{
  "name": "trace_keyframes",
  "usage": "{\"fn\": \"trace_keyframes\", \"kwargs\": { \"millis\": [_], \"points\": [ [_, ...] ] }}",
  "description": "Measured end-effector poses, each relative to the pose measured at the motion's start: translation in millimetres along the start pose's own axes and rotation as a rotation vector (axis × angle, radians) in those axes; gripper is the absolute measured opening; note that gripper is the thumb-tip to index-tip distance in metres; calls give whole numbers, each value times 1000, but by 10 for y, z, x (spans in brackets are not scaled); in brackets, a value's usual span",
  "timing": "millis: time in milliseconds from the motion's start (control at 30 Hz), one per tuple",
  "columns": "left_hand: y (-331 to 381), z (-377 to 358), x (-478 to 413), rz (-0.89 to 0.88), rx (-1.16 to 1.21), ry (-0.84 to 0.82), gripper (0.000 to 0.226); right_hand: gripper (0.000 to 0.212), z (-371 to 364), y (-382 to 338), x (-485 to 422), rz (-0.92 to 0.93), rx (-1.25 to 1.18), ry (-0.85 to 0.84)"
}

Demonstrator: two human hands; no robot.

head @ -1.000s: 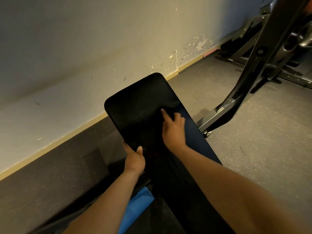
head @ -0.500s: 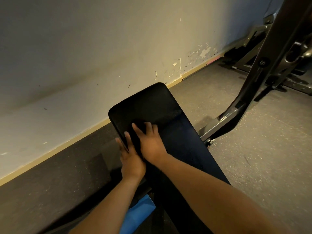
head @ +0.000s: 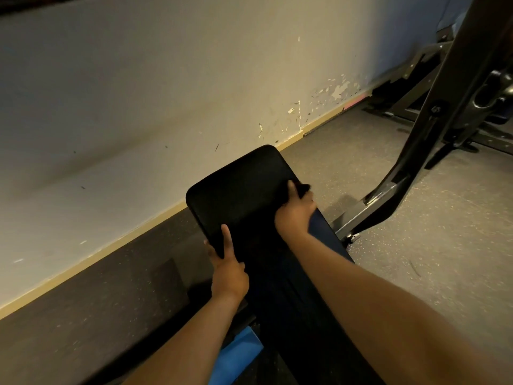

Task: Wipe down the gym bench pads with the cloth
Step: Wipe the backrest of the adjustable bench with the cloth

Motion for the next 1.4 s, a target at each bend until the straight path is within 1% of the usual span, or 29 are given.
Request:
{"fn": "trace_keyframes", "kwargs": {
  "millis": [33, 100, 167, 200, 233, 300, 367, 467, 533, 567, 600, 667, 767, 867, 900, 933, 967, 1000, 1067, 1133, 1267, 1333, 1400],
  "points": [
    [13, -2, -2, -8, 15, 7, 106, 62, -115, -155, 144, 84, 31, -72],
    [19, -23, 5, -33, 73, -4, 102, 61, -326, -451, 459, 322, 43, -182],
    [17, -11, -34, -27, 128, 9, 94, 61, -468, -530, 697, 523, 112, -239],
    [-2, -10, -45, -6, 99, 12, 94, 63, -450, -493, 714, 556, 128, -221],
    [-5, 1, -30, 24, 59, 12, 96, 64, -401, -397, 665, 540, 144, -195],
    [-39, -46, -17, 32, 36, -35, 102, 65, -201, -110, 470, 398, 121, -120],
    [-24, -37, 11, 44, 39, -57, 103, 64, 28, 264, 268, 224, 87, -62],
    [-18, -34, 25, 61, 22, -53, 103, 61, 302, 710, 120, -49, 51, 27],
    [-13, -41, 17, 56, 7, -56, 104, 62, 339, 849, 122, -254, 5, 63],
    [-33, -47, 13, 69, 3, -56, 105, 63, 325, 828, 148, -308, -8, 69],
    [-30, -44, 15, 76, 3, -60, 105, 64, 288, 755, 182, -313, -17, 74],
    [-9, -41, 28, 77, 13, -57, 108, 66, 178, 511, 284, -233, -23, 60],
    [9, -33, 46, 56, -18, -54, 111, 62, -90, 13, 550, 68, -18, -32],
    [-28, -38, -7, 21, -144, -7, 100, 57, -338, -328, 913, 411, 38, -166],
    [-41, -60, -19, 17, -133, -20, 95, 57, -367, -344, 974, 467, 66, -182],
    [-45, -67, -19, 27, -74, -22, 89, 59, -363, -303, 985, 469, 84, -179],
    [-58, -67, -14, 46, -9, -27, 85, 61, -322, -228, 958, 428, 90, -164],
    [-68, -56, -12, 55, 26, -26, 85, 62, -257, -125, 896, 374, 81, -134],
    [-60, -53, -7, 40, 12, -43, 99, 66, -68, 140, 710, 253, 81, -68],
    [-43, -59, 13, 30, 3, -53, 103, 66, 167, 516, 496, 106, 120, -16],
    [-6, -46, 56, 37, -26, -30, 103, 64, 510, 1194, 383, -334, 45, 87],
    [-4, -25, 63, 30, -70, -13, 100, 64, 476, 1192, 473, -410, 49, 93],
    [-15, -20, 58, 27, -105, -19, 98, 65, 370, 1025, 517, -386, 35, 83]
  ]
}}
Point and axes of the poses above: each hand's wrist, its own x-axis away from the middle knuckle, its own z-axis out of the back of the hand, y = z × x, the point moved 8 cm from there along -x, towards the middle knuckle, and after that the axes turned 12 degrees about y, right-handed, at the moved point
